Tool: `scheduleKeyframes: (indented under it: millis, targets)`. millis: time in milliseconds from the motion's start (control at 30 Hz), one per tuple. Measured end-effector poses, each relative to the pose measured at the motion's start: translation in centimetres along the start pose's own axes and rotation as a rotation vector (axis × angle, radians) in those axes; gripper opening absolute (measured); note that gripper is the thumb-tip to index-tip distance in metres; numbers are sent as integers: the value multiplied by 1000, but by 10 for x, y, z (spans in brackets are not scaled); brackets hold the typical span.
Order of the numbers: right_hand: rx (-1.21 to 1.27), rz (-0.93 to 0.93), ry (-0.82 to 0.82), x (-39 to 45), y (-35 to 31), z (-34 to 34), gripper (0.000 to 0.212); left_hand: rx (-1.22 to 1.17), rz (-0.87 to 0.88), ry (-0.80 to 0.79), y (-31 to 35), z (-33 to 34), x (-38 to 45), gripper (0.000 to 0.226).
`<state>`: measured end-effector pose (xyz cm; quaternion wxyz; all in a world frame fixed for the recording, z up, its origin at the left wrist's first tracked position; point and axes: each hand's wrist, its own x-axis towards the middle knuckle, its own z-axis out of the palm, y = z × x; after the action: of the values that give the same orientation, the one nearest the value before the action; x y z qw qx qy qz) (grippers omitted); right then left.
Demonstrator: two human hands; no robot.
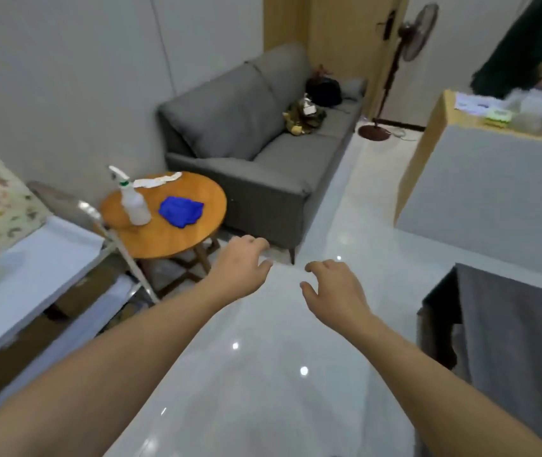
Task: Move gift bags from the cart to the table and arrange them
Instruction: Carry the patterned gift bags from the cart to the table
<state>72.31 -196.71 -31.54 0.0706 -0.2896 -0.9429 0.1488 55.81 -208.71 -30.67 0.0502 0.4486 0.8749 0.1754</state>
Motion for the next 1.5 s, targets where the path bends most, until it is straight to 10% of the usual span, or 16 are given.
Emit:
scheduleKeyframes:
  millis: [400,800,1500]
  targets:
    - [73,-767,-238,123,-297,123,27,24,-700,219,-269,-109,-121,36]
    - [155,-1044,-475,257,-492,189,43,62,-1126,379,-420,-194,-125,42]
    - [256,-872,-396,327,-706,263,42,169,-1034,650,-635,-303,-98,52]
